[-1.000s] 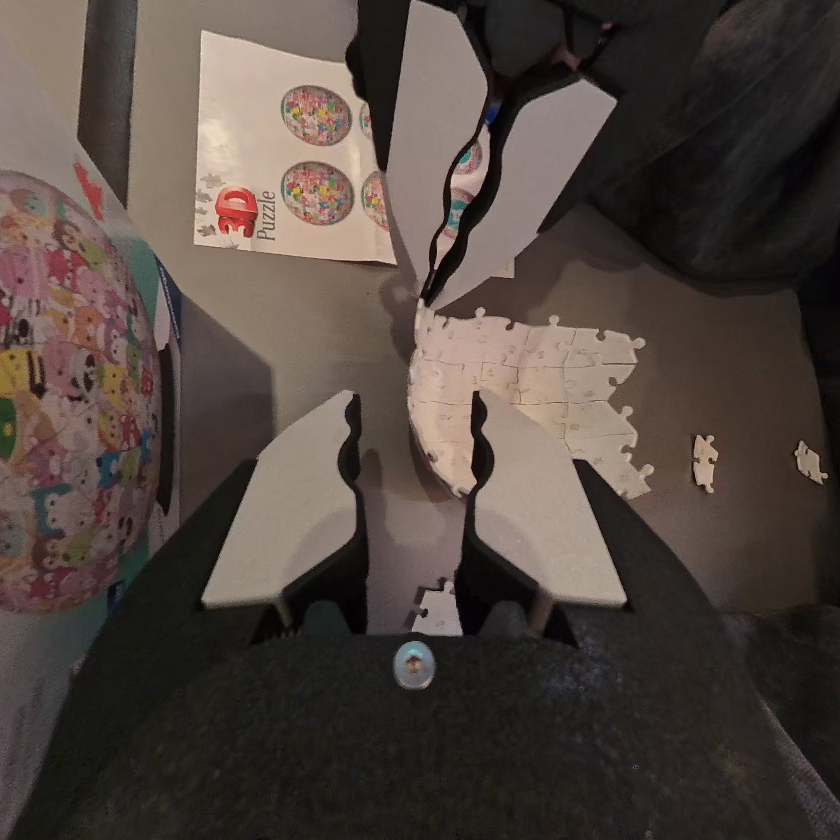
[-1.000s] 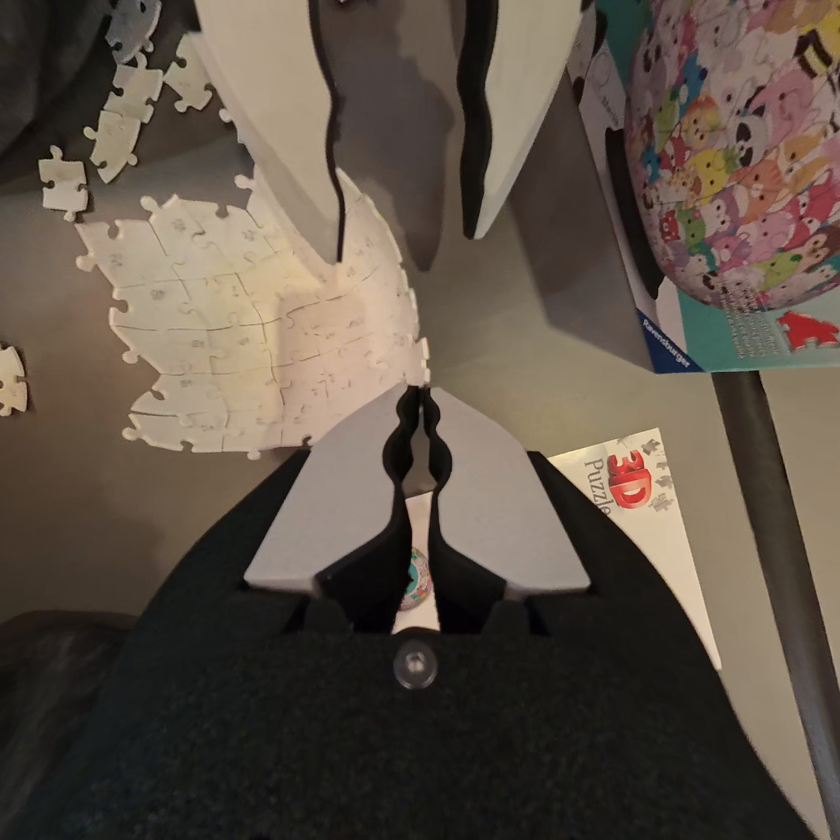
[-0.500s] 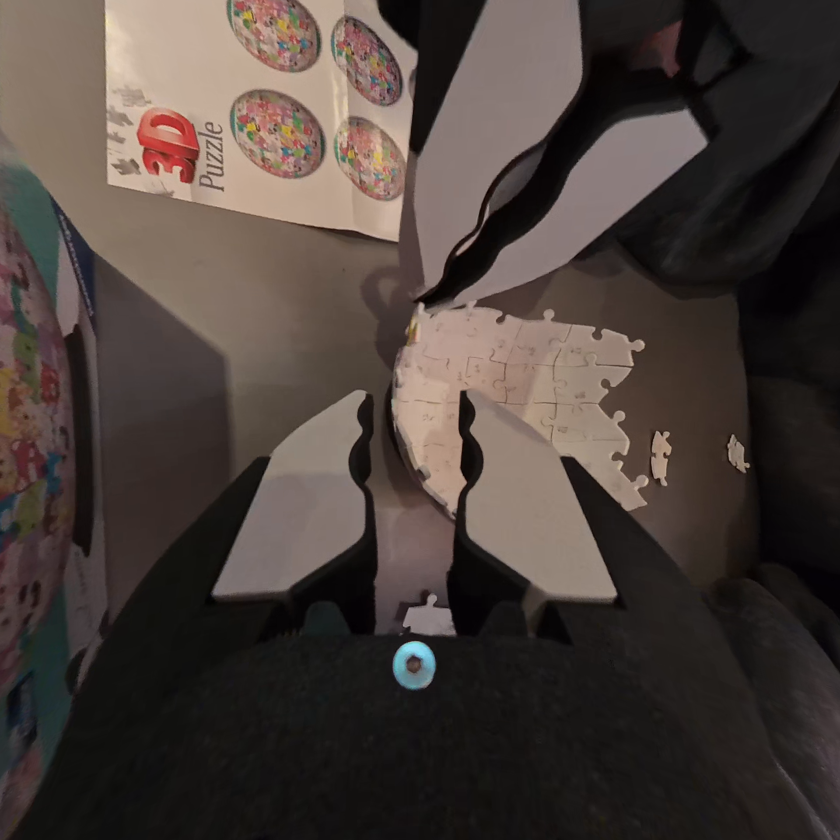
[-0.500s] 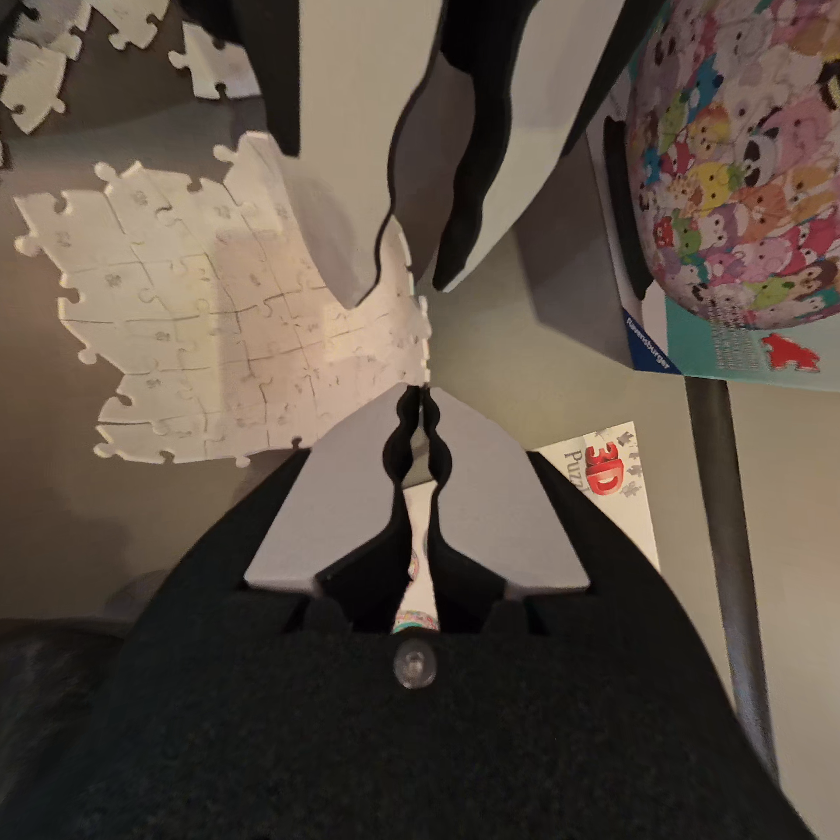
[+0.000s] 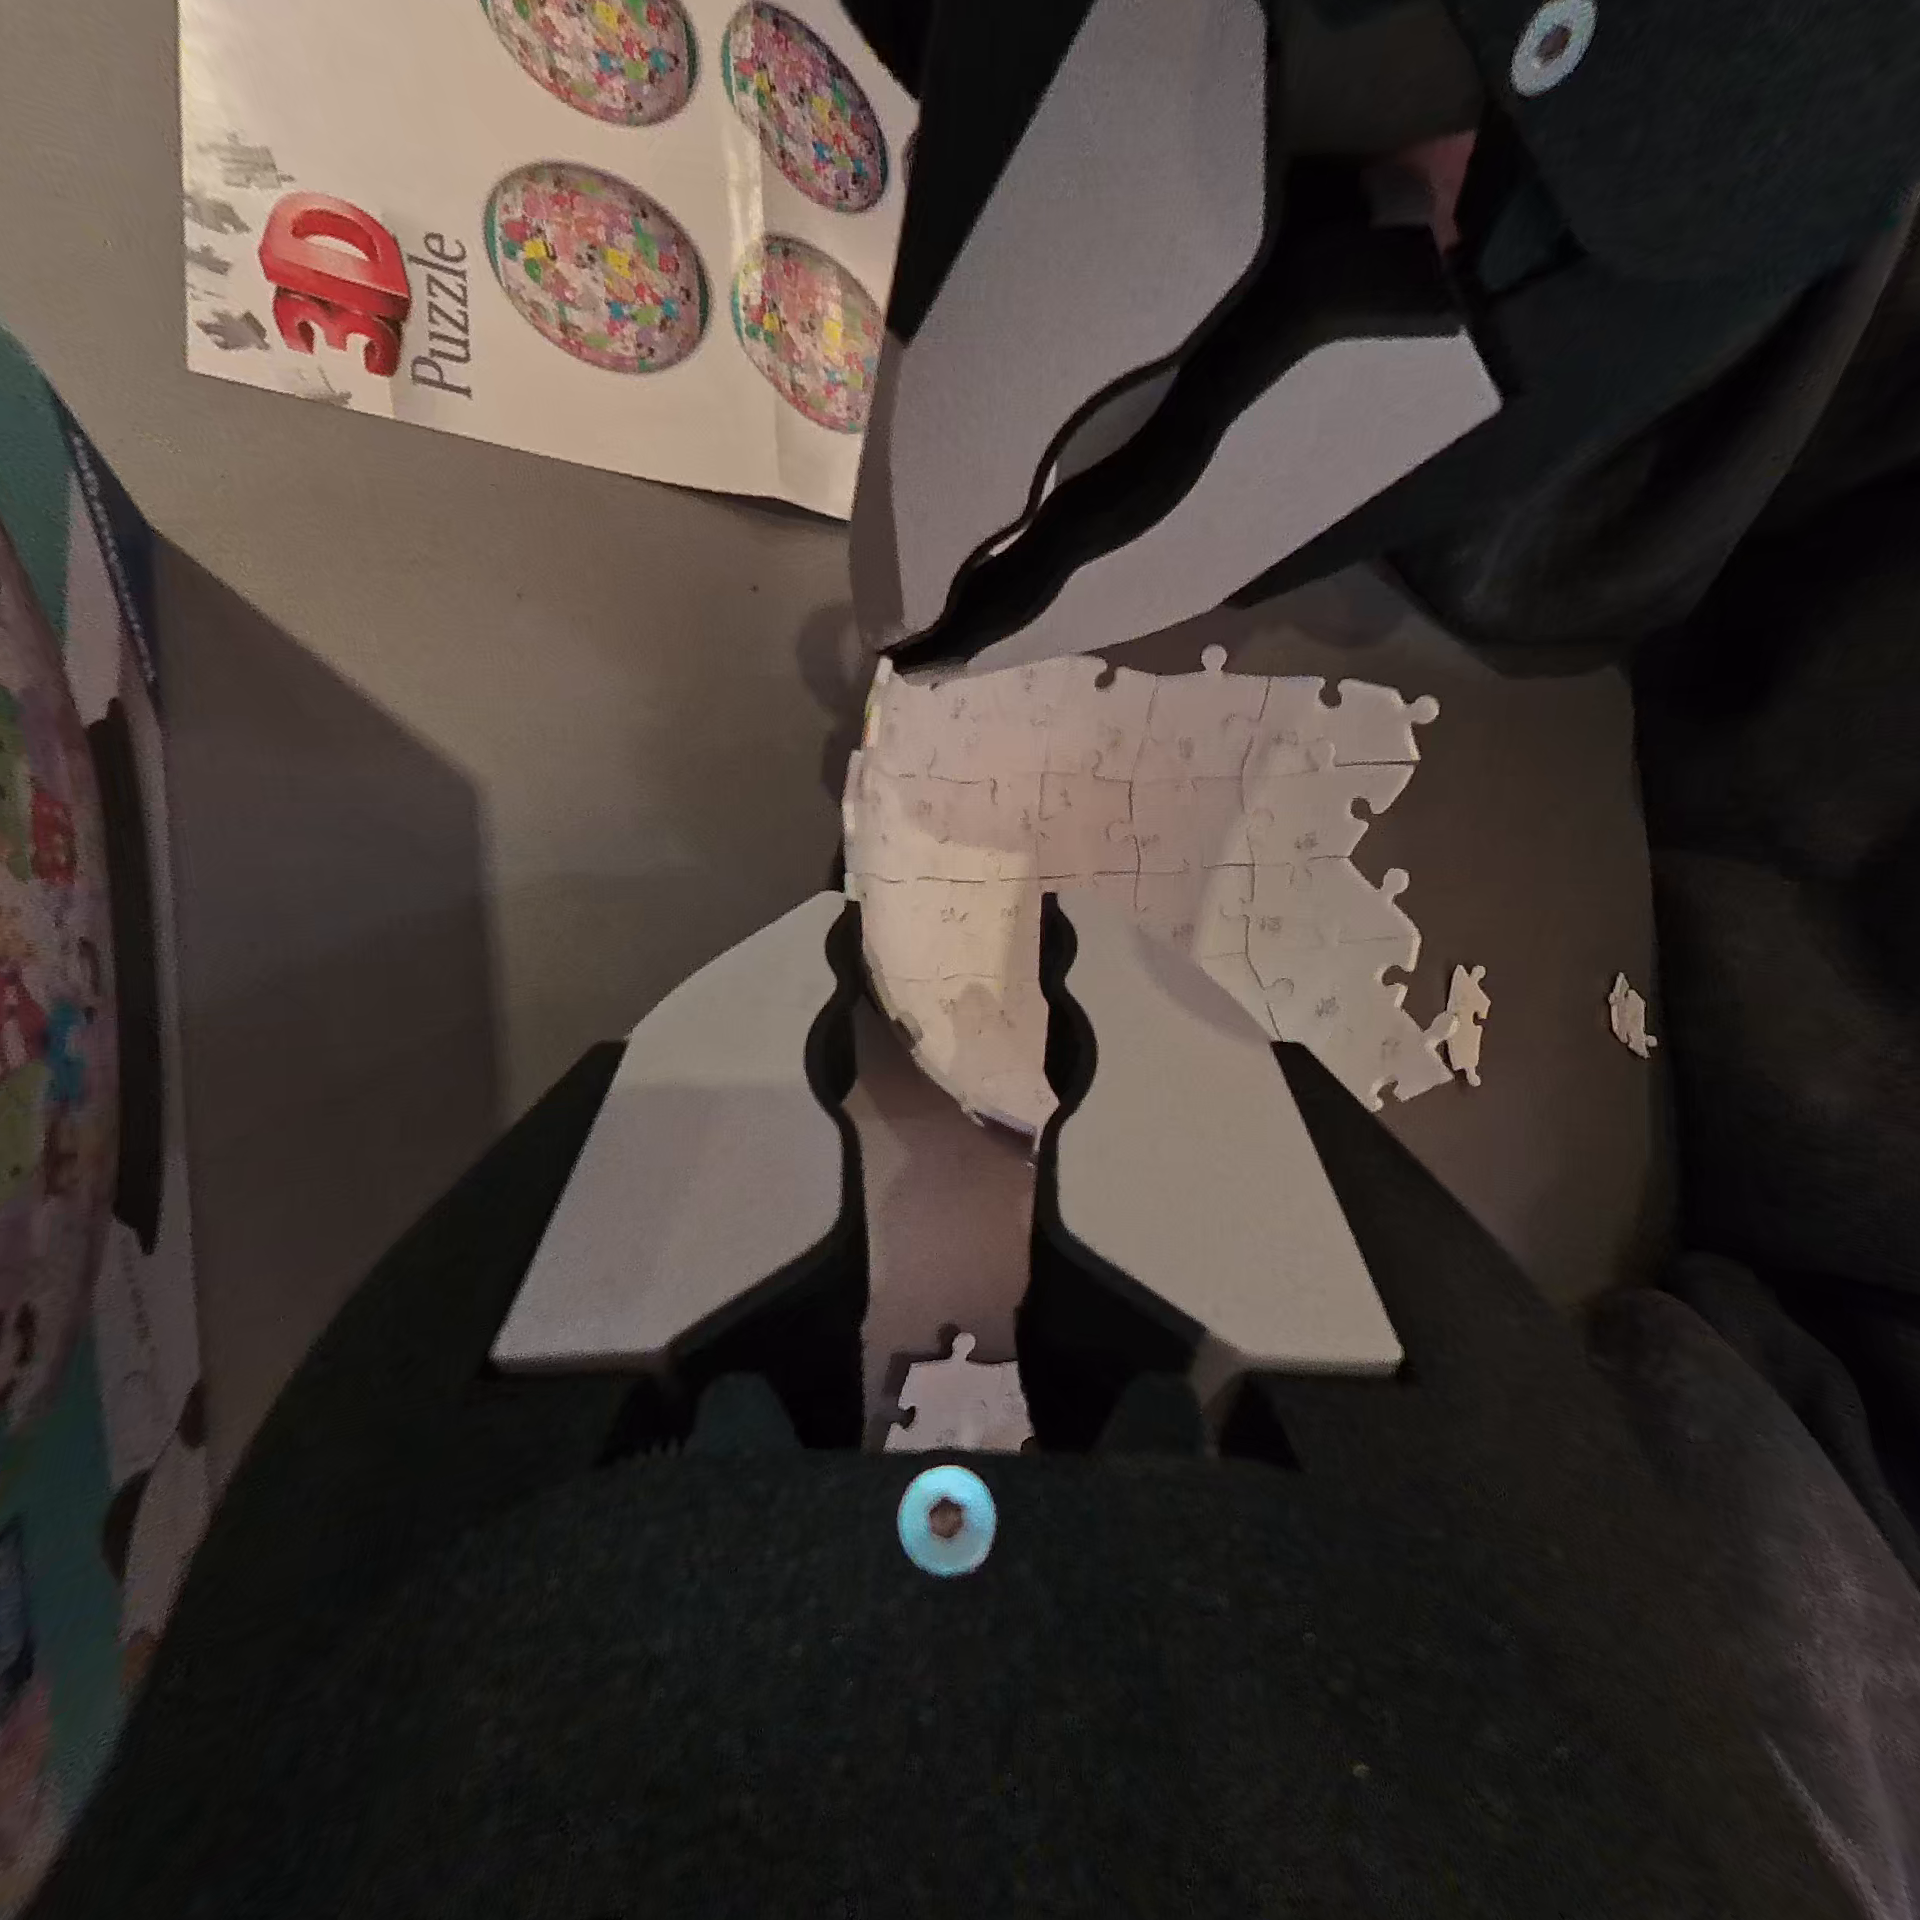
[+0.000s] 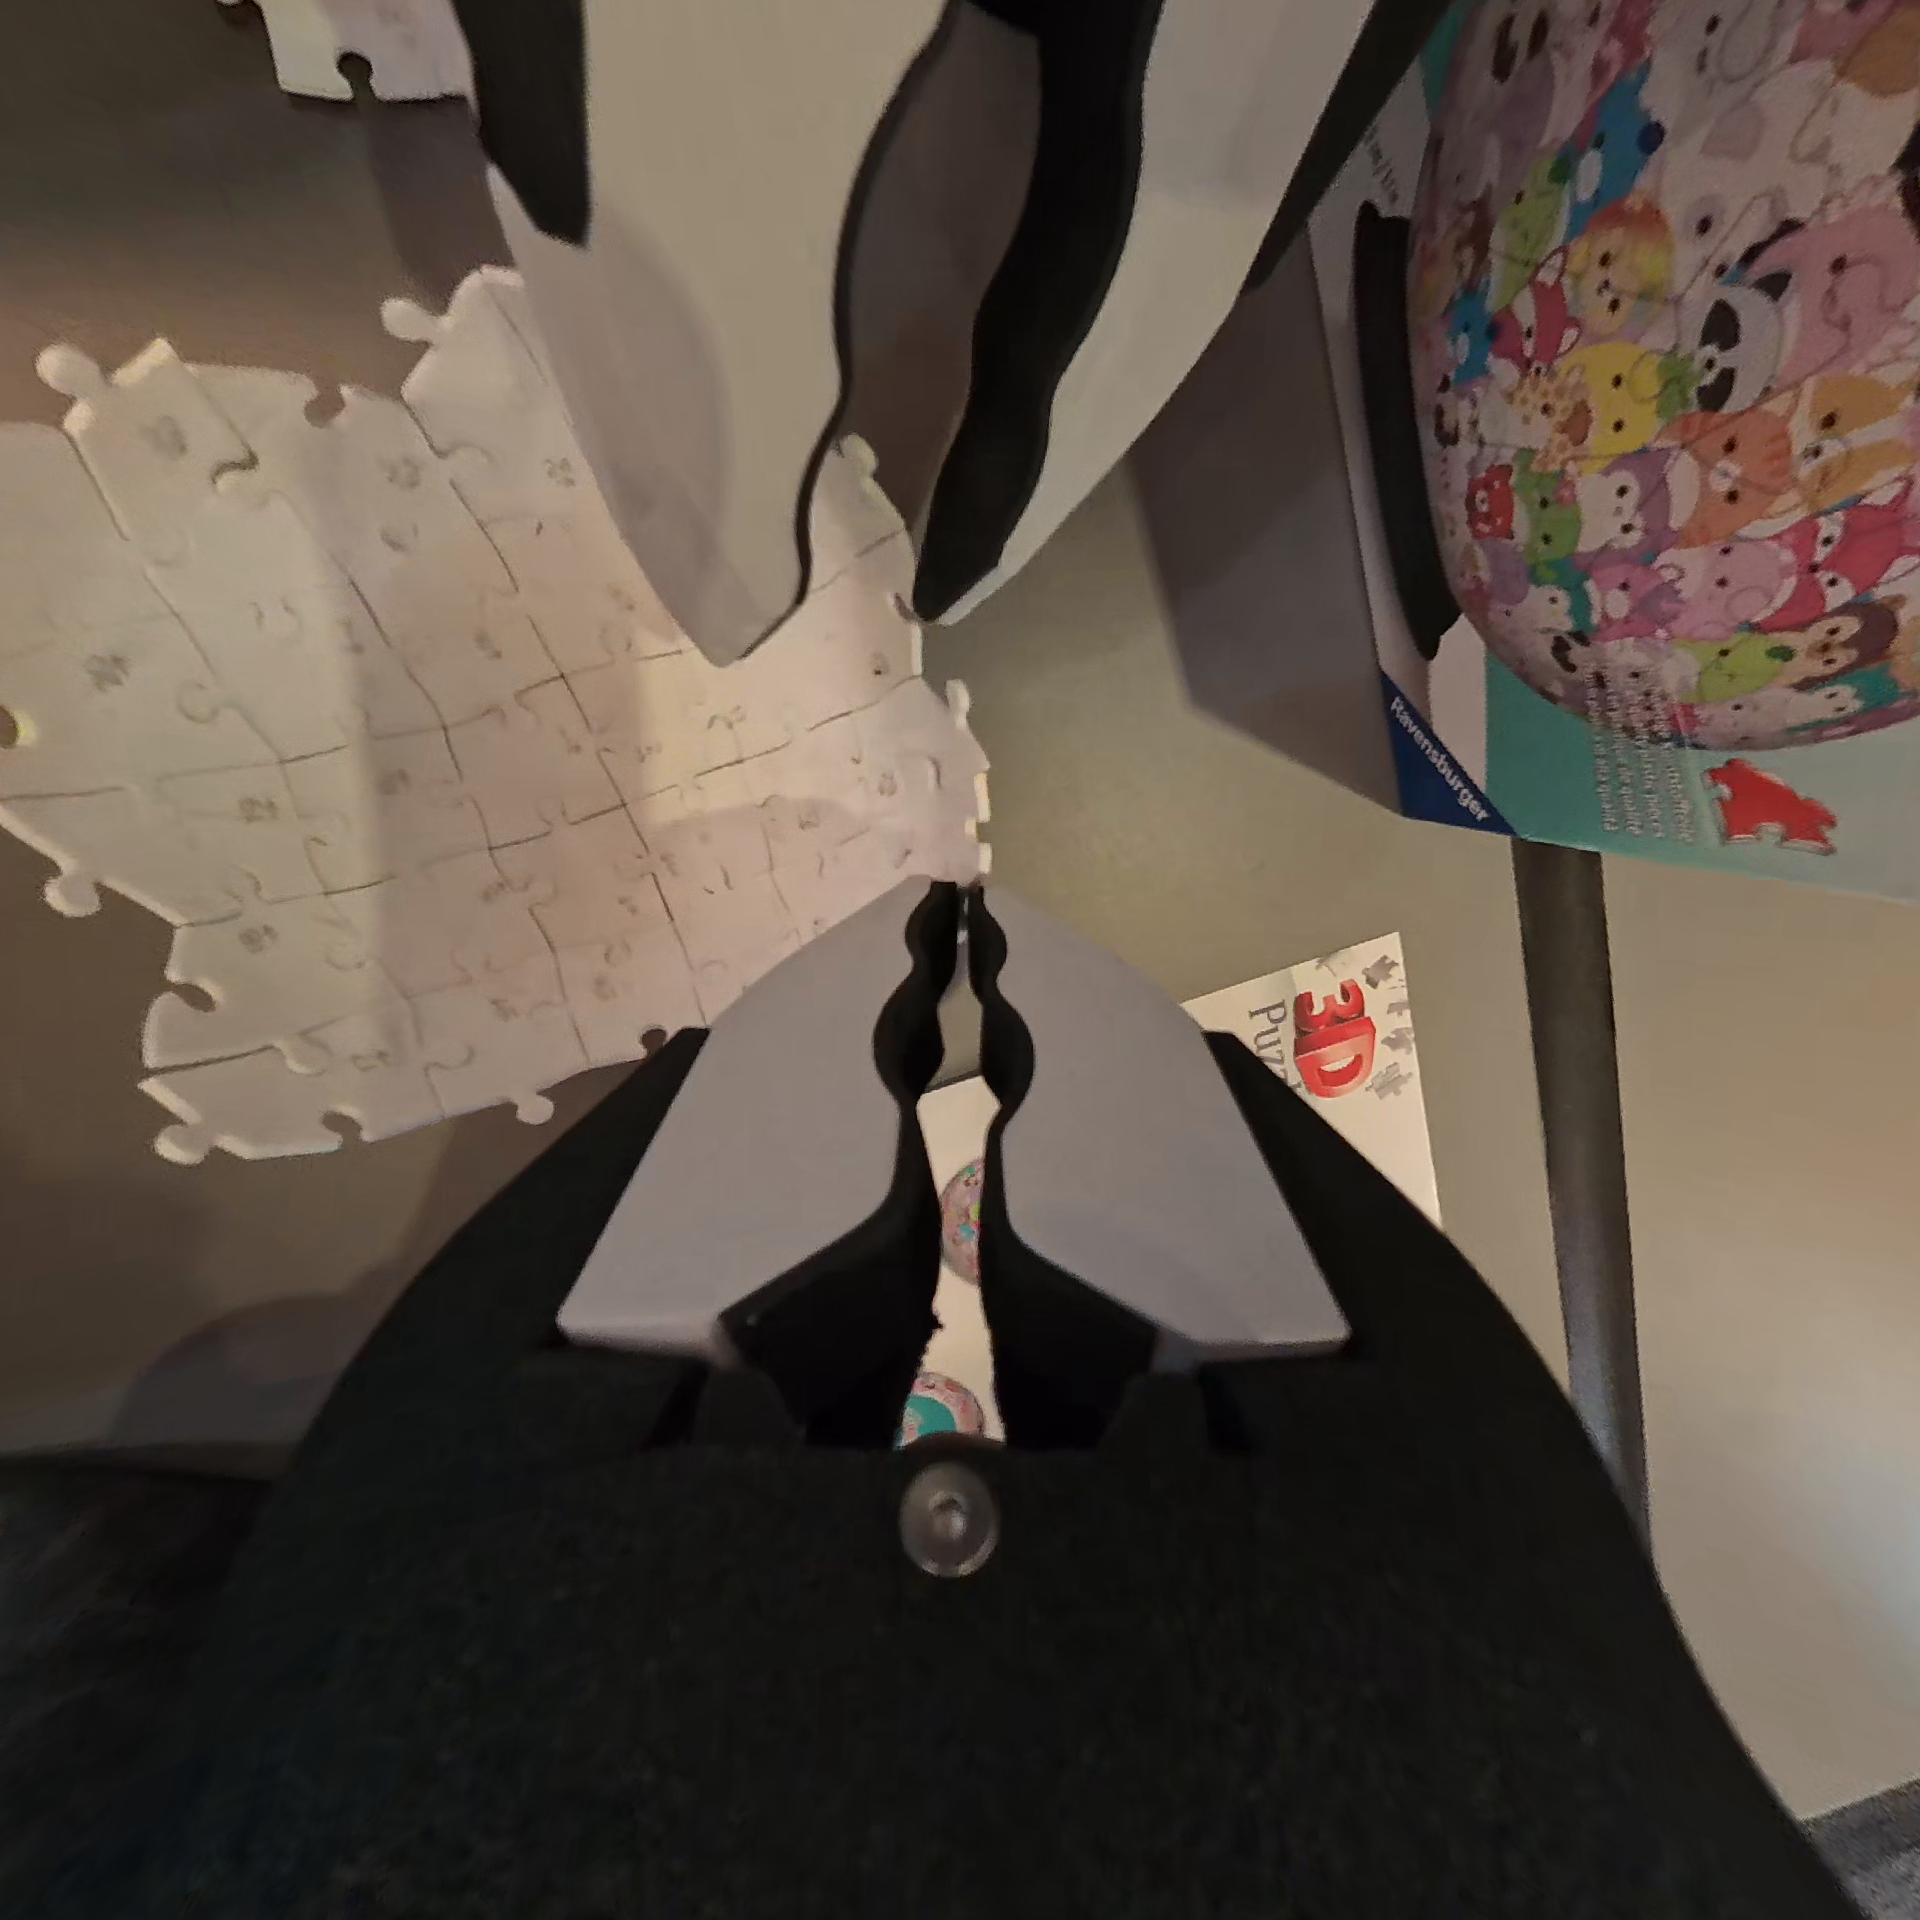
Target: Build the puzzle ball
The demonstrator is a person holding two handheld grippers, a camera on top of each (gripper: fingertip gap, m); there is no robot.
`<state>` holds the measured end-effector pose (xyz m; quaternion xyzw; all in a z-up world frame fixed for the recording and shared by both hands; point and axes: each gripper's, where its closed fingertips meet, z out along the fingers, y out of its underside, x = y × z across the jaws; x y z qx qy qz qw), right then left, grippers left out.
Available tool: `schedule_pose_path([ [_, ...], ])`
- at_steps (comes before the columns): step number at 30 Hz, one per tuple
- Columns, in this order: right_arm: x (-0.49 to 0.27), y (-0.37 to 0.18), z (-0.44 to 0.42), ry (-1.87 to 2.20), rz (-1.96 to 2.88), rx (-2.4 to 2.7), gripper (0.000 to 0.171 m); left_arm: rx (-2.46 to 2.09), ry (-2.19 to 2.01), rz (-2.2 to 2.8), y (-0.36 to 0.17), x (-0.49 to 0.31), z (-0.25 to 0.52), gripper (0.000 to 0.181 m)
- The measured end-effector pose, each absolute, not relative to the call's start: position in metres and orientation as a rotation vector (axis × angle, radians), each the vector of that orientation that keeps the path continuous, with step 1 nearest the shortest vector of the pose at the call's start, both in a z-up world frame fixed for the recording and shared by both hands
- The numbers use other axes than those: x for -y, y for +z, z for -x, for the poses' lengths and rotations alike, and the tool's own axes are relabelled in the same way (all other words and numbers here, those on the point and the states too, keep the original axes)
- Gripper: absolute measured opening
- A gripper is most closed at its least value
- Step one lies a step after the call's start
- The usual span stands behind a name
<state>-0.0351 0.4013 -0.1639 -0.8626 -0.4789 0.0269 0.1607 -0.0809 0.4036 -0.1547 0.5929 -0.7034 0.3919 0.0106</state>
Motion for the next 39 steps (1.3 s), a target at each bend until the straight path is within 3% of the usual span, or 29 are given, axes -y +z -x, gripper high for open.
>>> schedule_pose_path([
  [16,-0.405,-0.165,0.032,-0.007,2.443,1.387,0.002,2.335,1.075,-1.85,-0.162,-0.416,0.046,0.031],
  [24,-0.407,-0.164,0.026,-0.025,2.46,1.356,0.002,2.362,1.026,-1.812,-0.168,-0.413,0.046,0.014],
  [39,-0.409,-0.167,0.026,-0.034,2.441,1.373,0.003,2.424,0.93,-1.843,-0.172,-0.418,0.045,0.003],
])
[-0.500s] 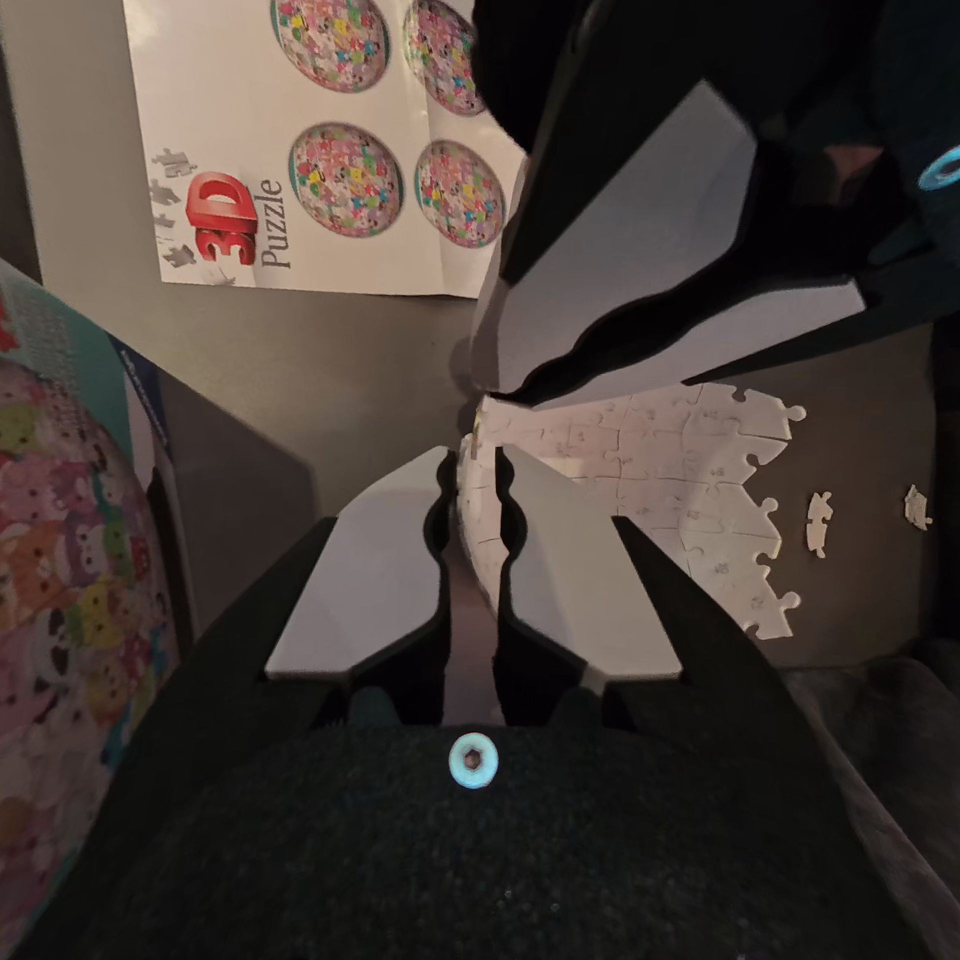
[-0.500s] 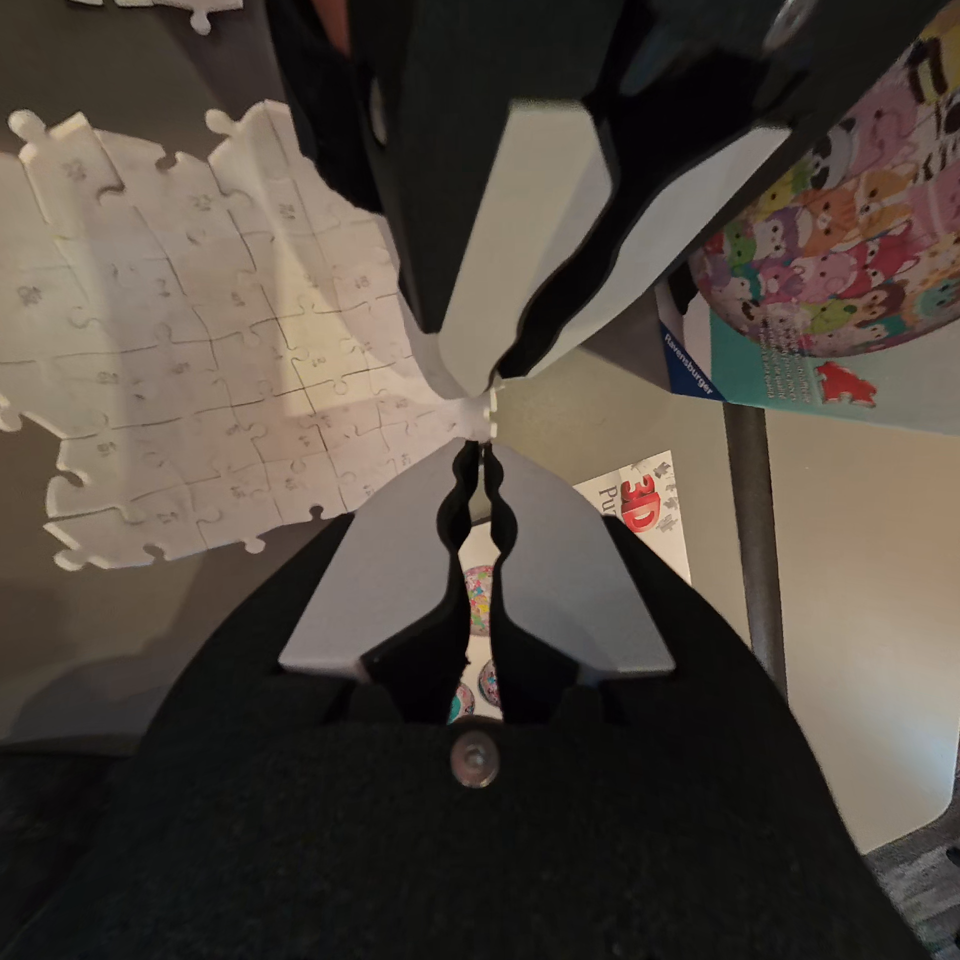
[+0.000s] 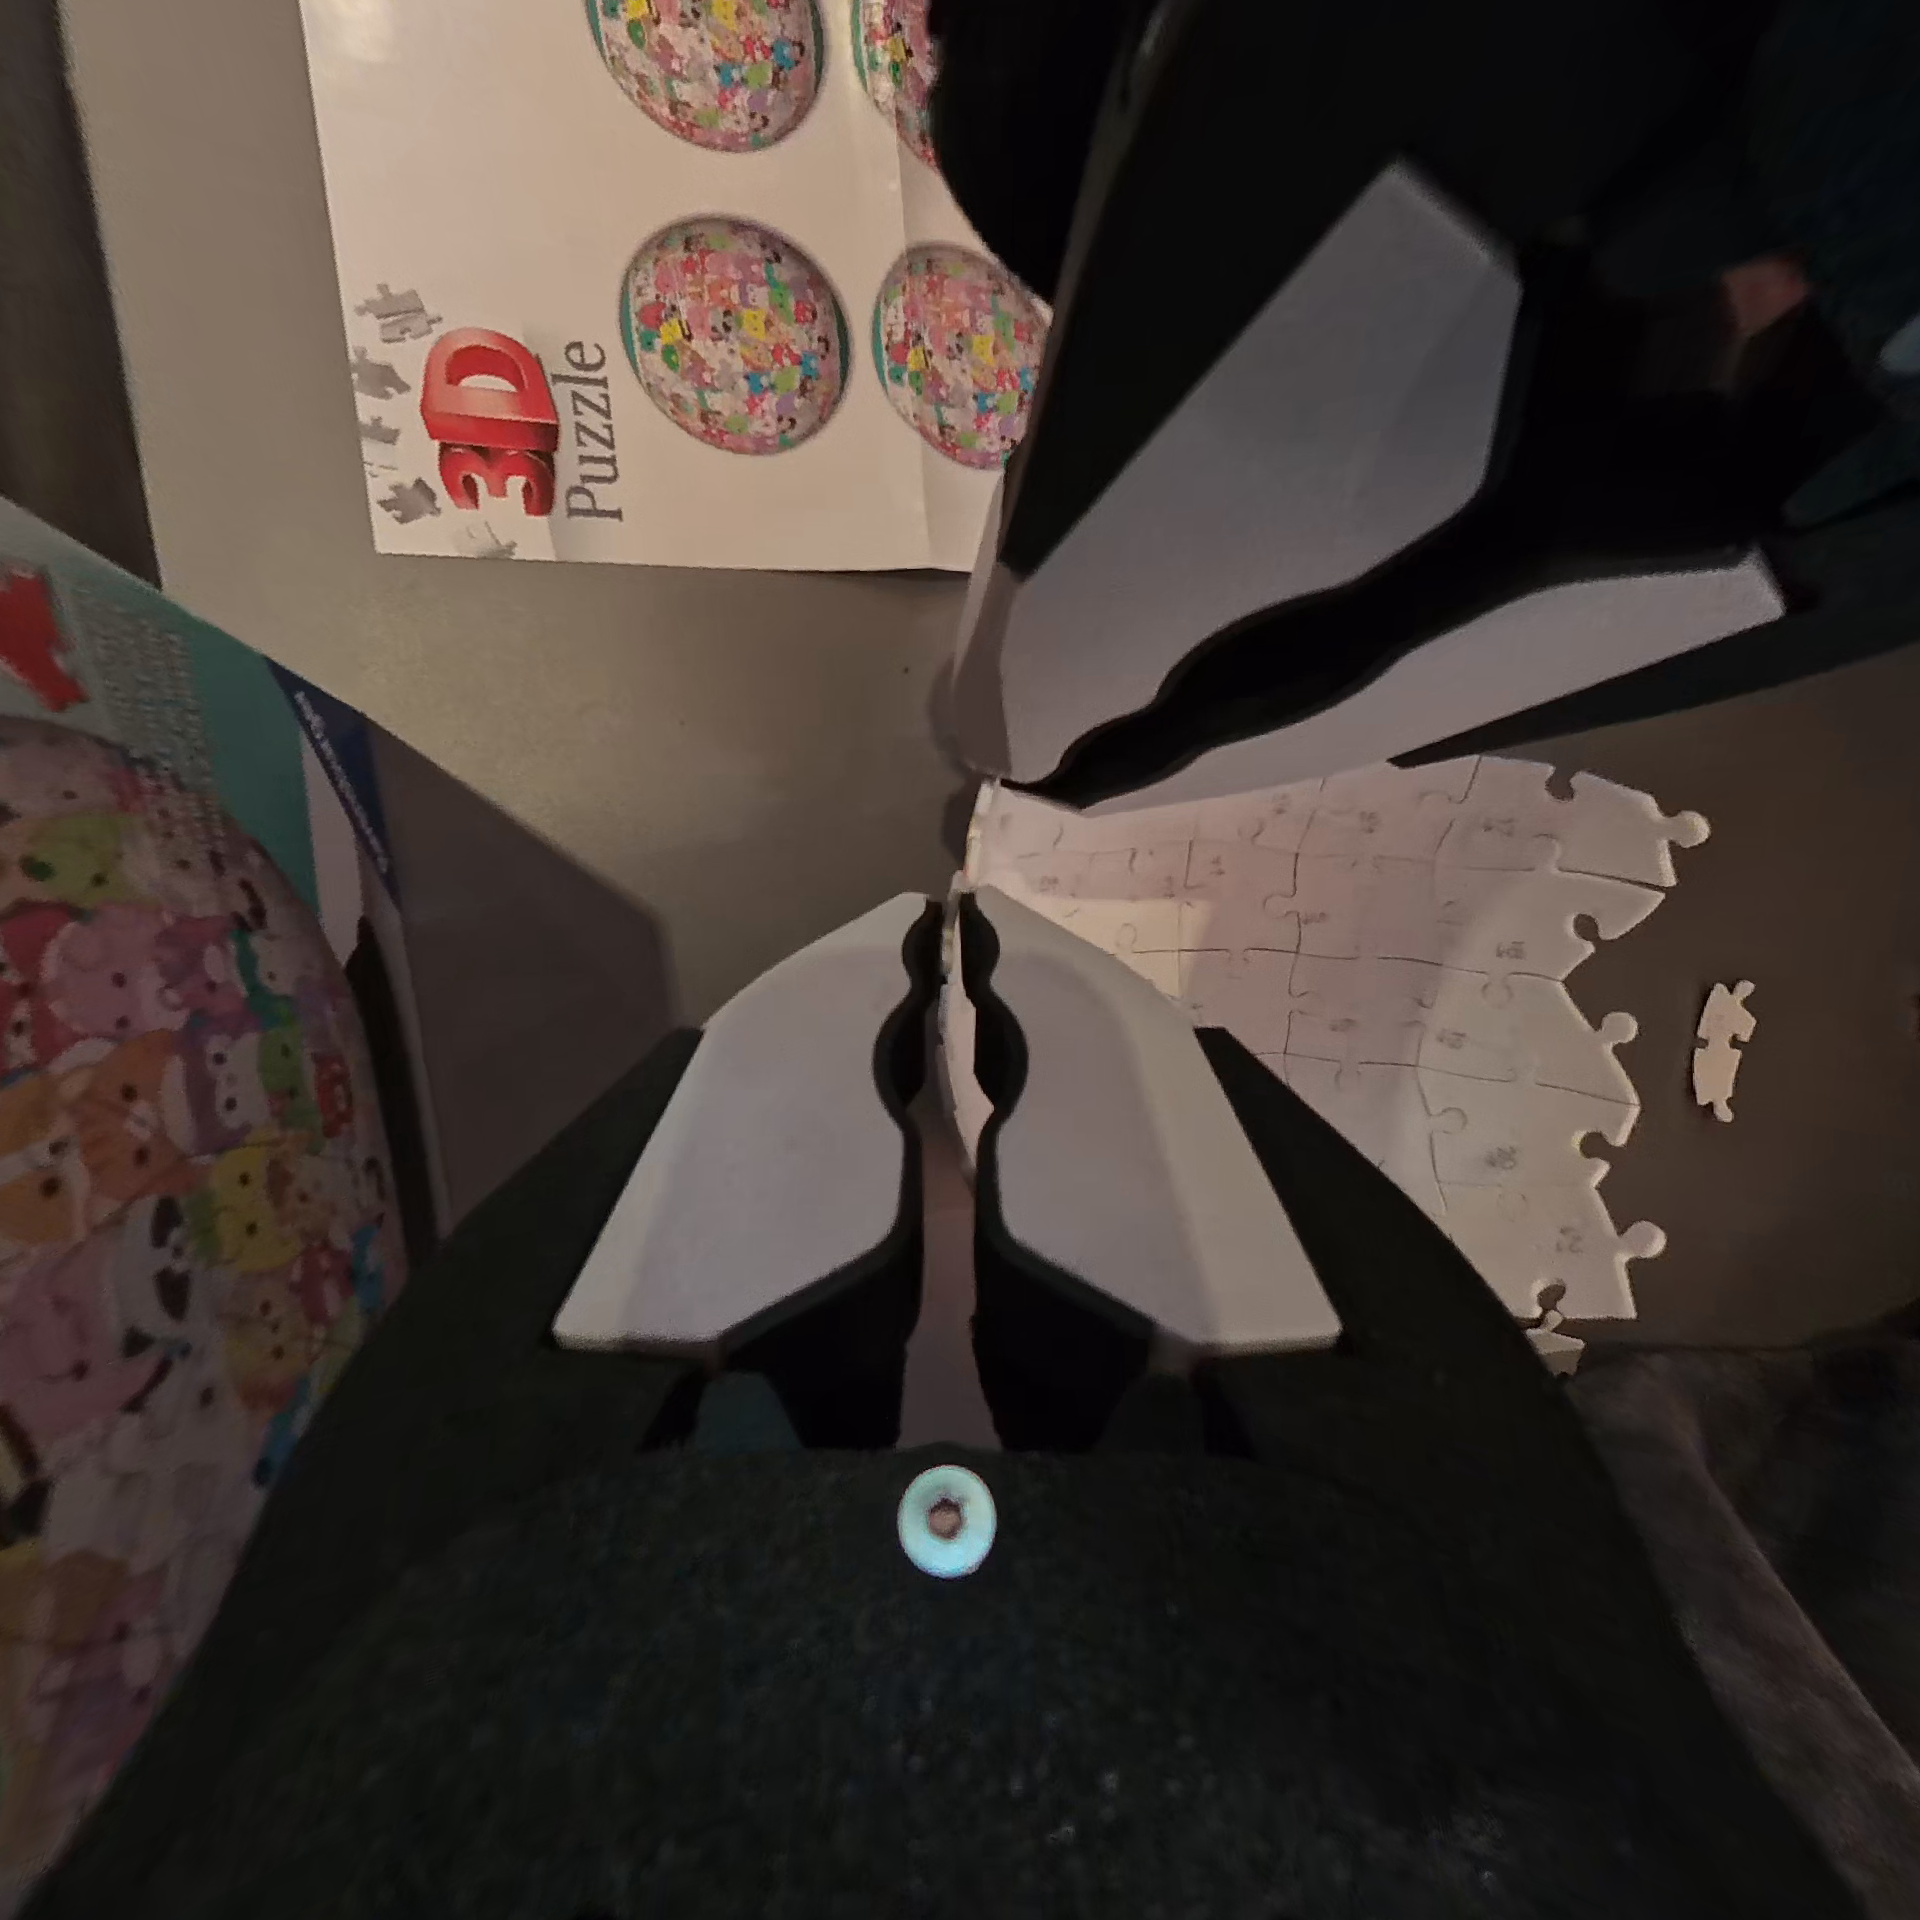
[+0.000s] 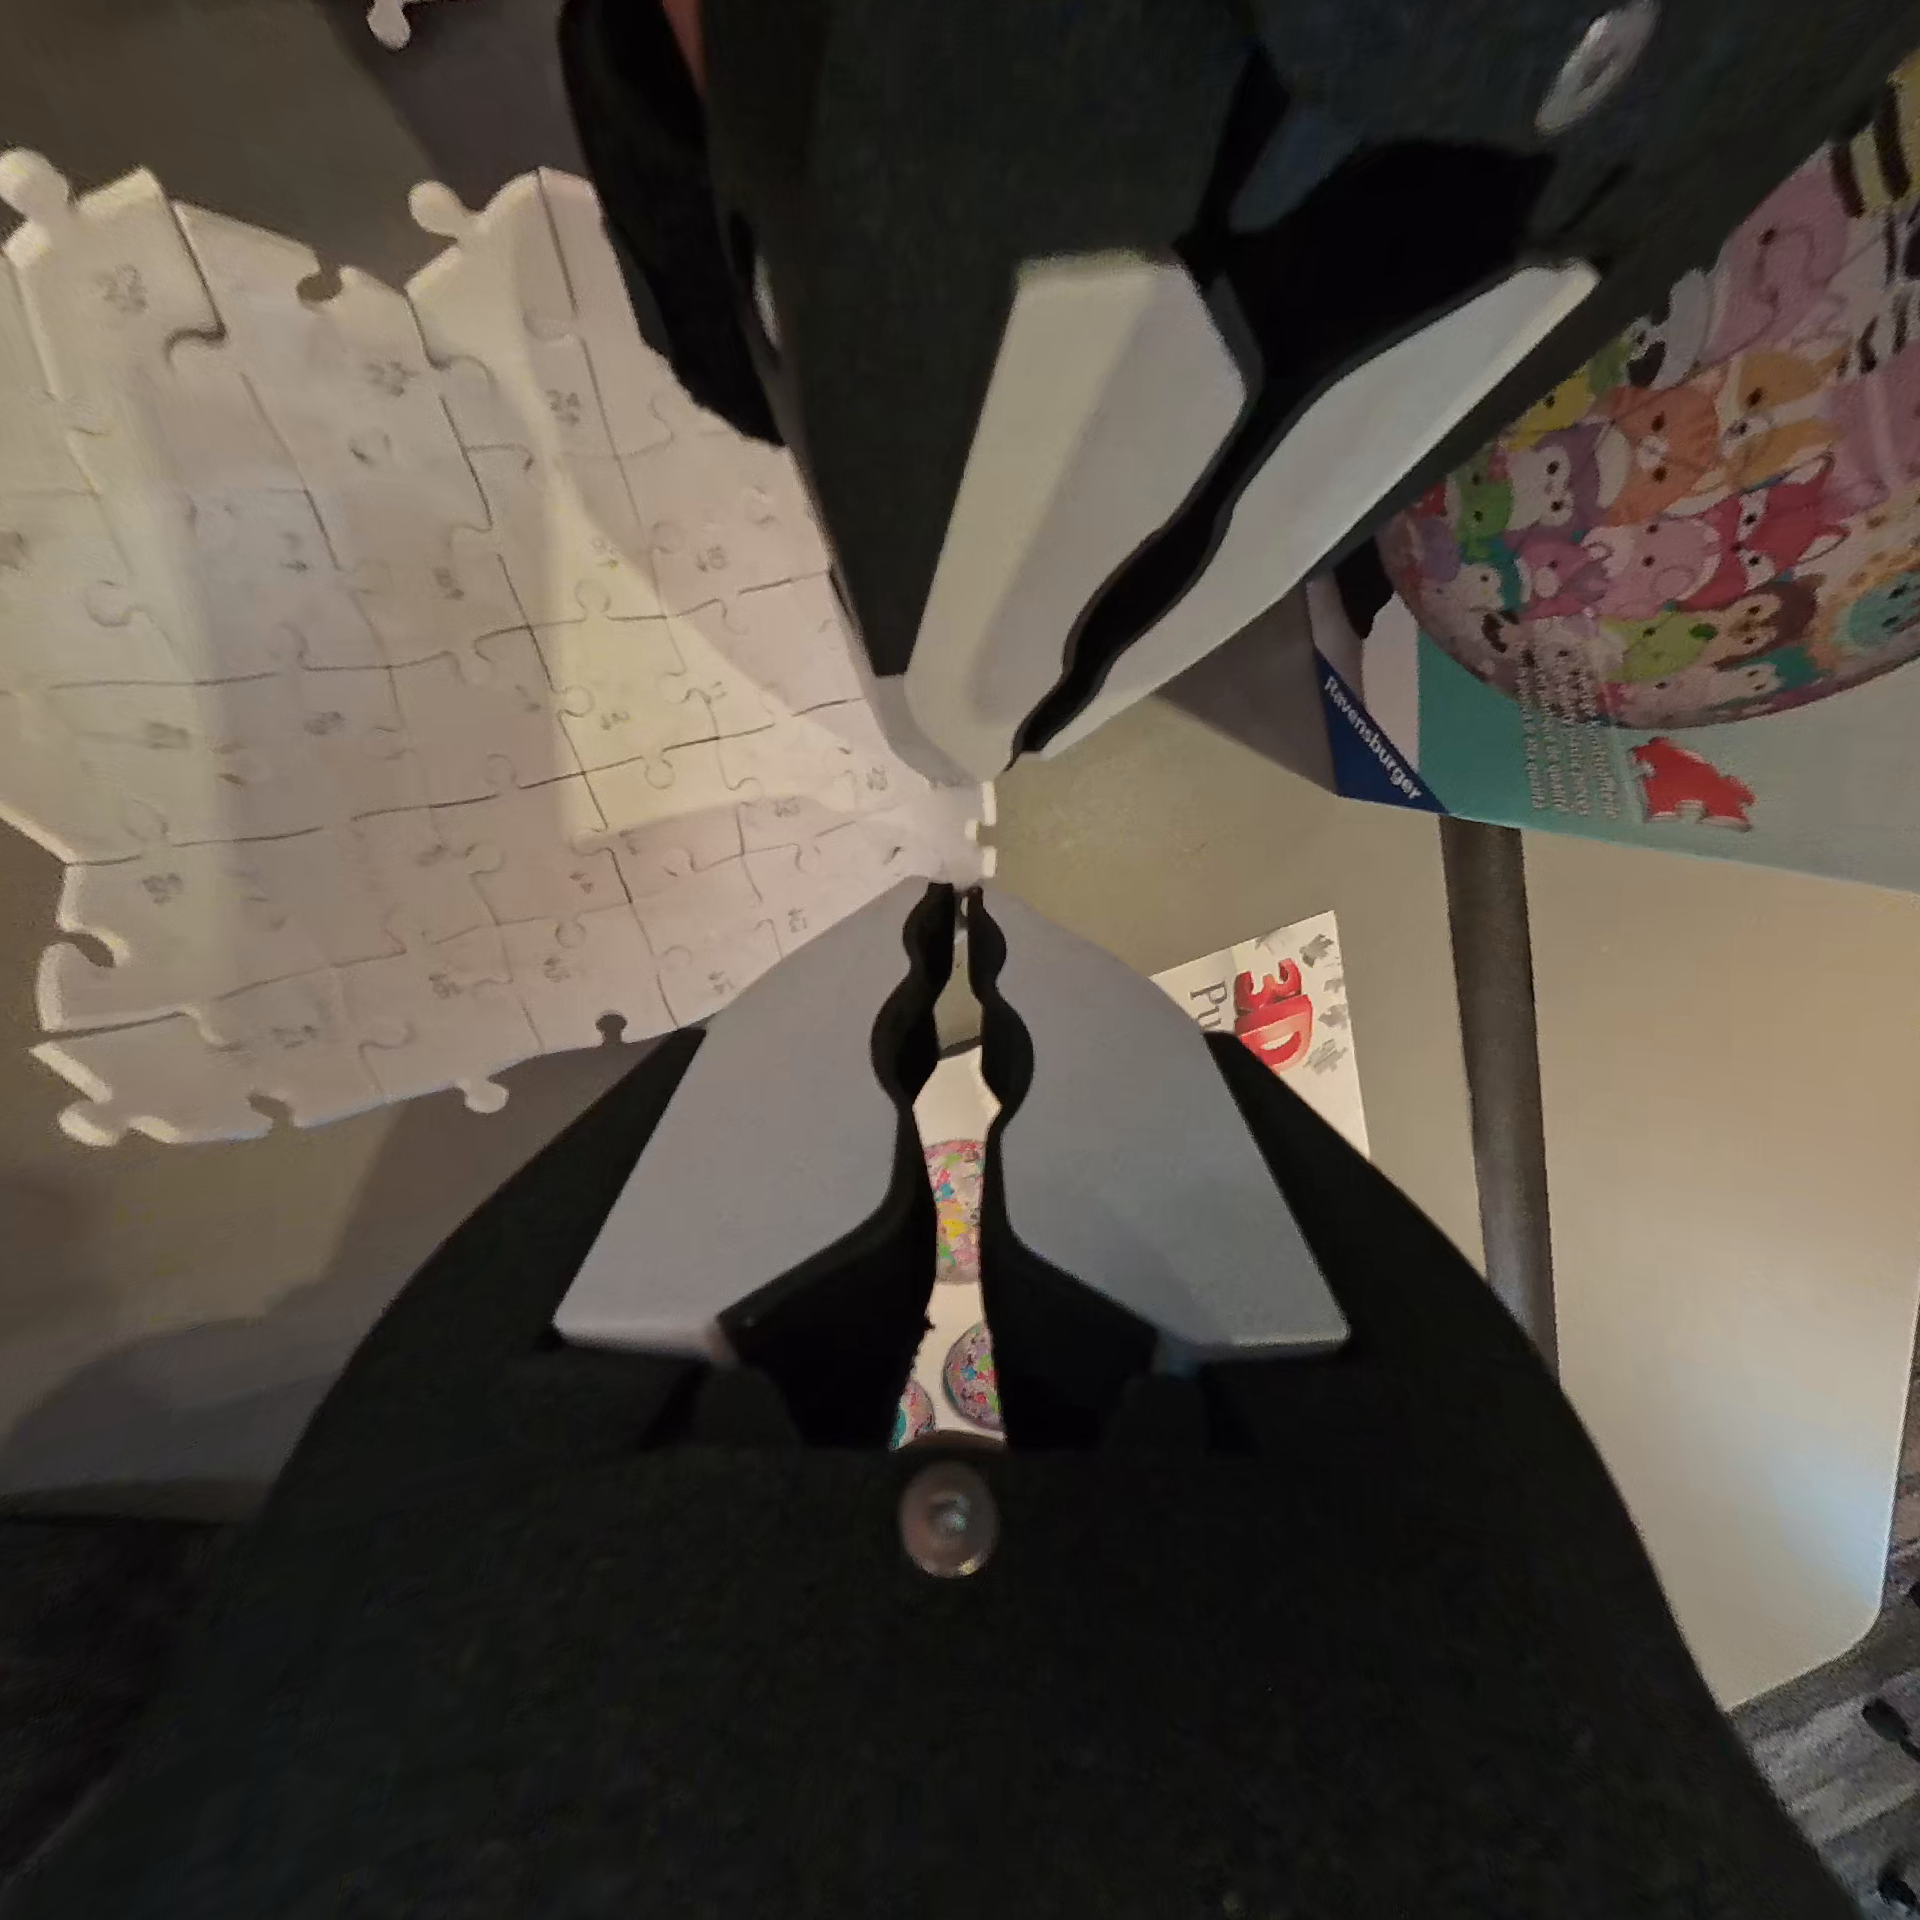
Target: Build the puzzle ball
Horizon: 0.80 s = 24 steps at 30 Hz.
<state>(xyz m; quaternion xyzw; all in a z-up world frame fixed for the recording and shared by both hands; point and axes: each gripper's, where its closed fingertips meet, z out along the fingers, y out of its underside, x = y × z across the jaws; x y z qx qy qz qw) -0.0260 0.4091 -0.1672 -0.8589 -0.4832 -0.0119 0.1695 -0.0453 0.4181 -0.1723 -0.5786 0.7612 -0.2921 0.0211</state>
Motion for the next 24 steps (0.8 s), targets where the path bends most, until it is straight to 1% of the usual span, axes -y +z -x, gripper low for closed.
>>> schedule_pose_path([
  [5,-0.4106,-0.1686,0.0261,-0.059,2.407,1.398,0.004,-2.361,-0.891,1.813,-0.1731,-0.4187,0.0474,0.003],
  [12,-0.4124,-0.1675,0.03,0.01,2.381,1.385,0.003,-2.355,-0.878,1.829,-0.1731,-0.4196,0.05,0.003],
  [18,-0.4139,-0.1605,0.0311,-0.083,2.37,1.394,0.002,-2.328,-0.896,1.853,-0.1694,-0.4212,0.0504,0.004],
  [24,-0.413,-0.1601,0.031,-0.15,2.392,1.396,0.001,-2.306,-0.93,1.877,-0.164,-0.4232,0.0538,0.01],
])
